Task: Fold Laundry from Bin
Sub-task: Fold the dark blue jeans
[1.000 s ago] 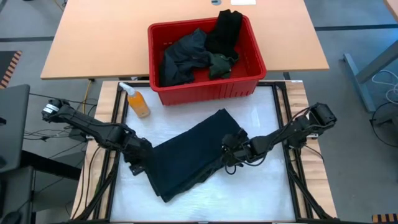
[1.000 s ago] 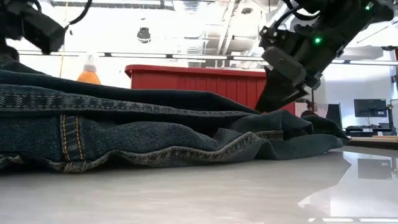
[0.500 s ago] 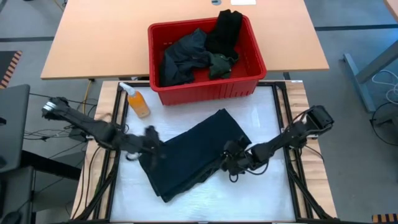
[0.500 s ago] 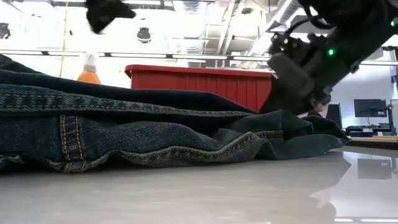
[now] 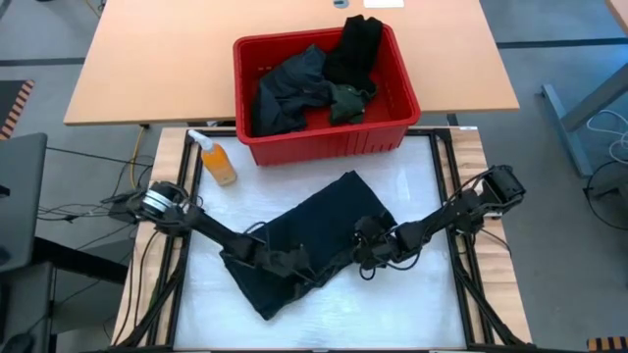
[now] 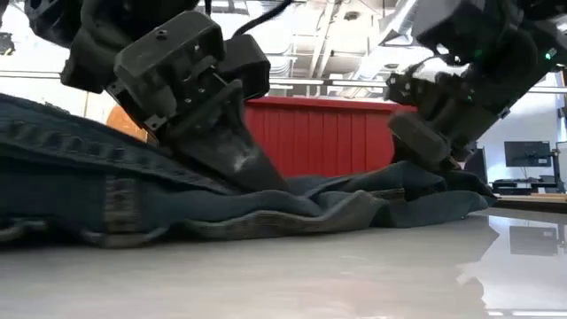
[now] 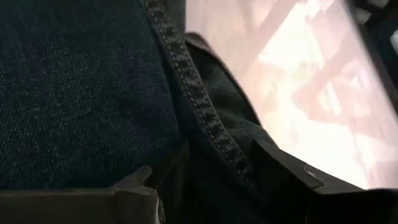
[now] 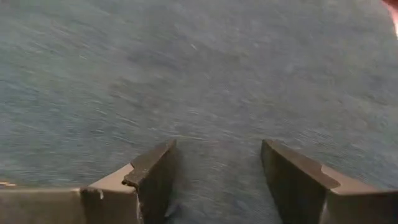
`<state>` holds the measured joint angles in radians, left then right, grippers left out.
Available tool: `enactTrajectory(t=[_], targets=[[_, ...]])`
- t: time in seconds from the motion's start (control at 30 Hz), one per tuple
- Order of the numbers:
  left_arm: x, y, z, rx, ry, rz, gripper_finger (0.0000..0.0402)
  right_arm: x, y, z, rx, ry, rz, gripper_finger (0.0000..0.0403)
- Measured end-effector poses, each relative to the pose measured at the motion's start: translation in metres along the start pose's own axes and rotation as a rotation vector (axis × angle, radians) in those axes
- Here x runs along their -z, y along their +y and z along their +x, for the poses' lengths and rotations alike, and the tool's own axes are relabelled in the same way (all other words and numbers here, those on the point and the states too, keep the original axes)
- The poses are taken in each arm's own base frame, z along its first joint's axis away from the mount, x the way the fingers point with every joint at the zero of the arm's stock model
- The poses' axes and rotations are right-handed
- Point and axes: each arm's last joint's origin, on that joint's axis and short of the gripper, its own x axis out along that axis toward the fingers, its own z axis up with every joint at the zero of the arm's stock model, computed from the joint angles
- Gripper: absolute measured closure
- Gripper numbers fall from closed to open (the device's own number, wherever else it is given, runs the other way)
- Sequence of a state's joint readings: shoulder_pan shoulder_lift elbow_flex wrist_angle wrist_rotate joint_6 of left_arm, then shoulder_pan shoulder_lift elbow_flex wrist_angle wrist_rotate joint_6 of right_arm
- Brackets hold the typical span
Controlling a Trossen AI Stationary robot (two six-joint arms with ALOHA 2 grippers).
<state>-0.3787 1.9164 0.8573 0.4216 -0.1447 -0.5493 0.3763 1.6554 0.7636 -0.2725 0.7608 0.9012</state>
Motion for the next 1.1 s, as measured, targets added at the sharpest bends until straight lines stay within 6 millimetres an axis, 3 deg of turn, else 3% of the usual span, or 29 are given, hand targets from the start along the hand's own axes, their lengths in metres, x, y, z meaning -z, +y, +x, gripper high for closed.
enactTrajectory(t=[0.2,0.37,0.5,0.7,0.93,1.1], targets=[[0.002,0.0,-0.001,0.003,0.024,-0.004,0.0232,-0.002,-0.019,0.006,0.084,0.118,-0.013,0.0139],[0.003,-0.002,-0.006,0.066,0.101,0.01,0.0232,-0.019,-0.032,-0.009,0.052,0.111,0.007,0.0139],[0.009,-0.006,-0.008,0.078,0.169,0.011,0.0232,-0.037,-0.051,-0.025,0.05,0.086,0.212,0.0138],[0.011,-0.011,-0.008,0.104,0.144,0.043,0.0232,-0.046,-0.08,-0.011,0.032,0.193,0.293,0.0138],[0.016,-0.019,-0.013,0.105,0.171,0.05,0.0232,-0.026,-0.102,0.013,0.005,0.286,0.334,0.0138],[0.018,-0.021,-0.014,0.084,0.163,0.058,0.0232,-0.006,-0.102,0.021,-0.131,0.285,0.372,0.0137]])
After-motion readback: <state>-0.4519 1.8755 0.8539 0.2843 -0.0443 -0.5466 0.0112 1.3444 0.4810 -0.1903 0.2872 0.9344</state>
